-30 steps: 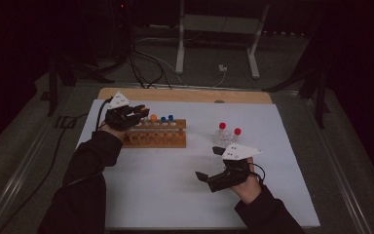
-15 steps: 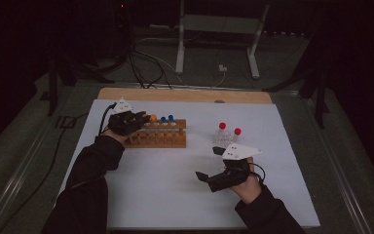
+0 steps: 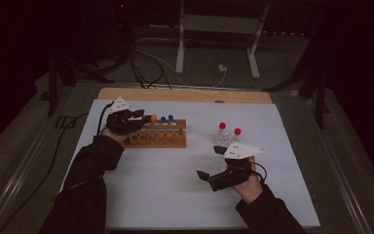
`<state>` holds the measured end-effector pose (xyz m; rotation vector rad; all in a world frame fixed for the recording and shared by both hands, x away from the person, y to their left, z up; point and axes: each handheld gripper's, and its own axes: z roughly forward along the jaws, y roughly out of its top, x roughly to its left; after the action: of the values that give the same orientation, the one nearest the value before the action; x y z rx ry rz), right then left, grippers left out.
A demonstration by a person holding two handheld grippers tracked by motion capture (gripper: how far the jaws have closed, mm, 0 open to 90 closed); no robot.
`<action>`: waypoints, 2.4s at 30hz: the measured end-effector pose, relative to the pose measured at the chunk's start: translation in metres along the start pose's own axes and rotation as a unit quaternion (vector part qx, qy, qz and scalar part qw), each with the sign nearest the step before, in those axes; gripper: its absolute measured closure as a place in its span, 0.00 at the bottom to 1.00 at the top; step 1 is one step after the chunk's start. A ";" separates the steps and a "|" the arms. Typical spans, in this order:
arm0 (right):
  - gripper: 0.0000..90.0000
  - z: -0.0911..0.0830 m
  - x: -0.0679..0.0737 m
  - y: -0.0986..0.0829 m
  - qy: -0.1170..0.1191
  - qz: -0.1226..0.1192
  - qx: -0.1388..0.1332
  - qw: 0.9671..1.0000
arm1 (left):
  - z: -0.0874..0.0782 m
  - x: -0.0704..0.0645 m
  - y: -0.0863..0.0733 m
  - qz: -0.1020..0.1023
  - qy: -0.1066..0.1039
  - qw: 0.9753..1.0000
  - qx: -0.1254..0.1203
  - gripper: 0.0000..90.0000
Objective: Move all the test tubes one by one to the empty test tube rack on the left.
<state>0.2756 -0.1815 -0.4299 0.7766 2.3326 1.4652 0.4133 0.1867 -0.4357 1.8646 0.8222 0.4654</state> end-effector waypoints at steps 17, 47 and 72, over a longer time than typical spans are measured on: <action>0.00 -0.040 -0.048 0.007 -0.088 0.014 -0.033 0.995 | -0.043 -0.035 -0.007 0.009 -0.067 0.998 -0.007 0.02; 0.62 -0.007 -0.121 -0.040 -0.174 0.081 0.060 0.980 | -0.048 -0.064 -0.023 0.032 -0.105 0.994 -0.017 0.02; 0.83 -0.017 -0.113 -0.023 -0.192 0.057 0.027 0.979 | -0.048 -0.064 -0.024 0.034 -0.106 0.994 -0.015 0.02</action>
<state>0.3530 -0.2667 -0.4481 1.1151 2.0701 1.1703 0.3304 0.1780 -0.4341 1.8817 0.6079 0.3140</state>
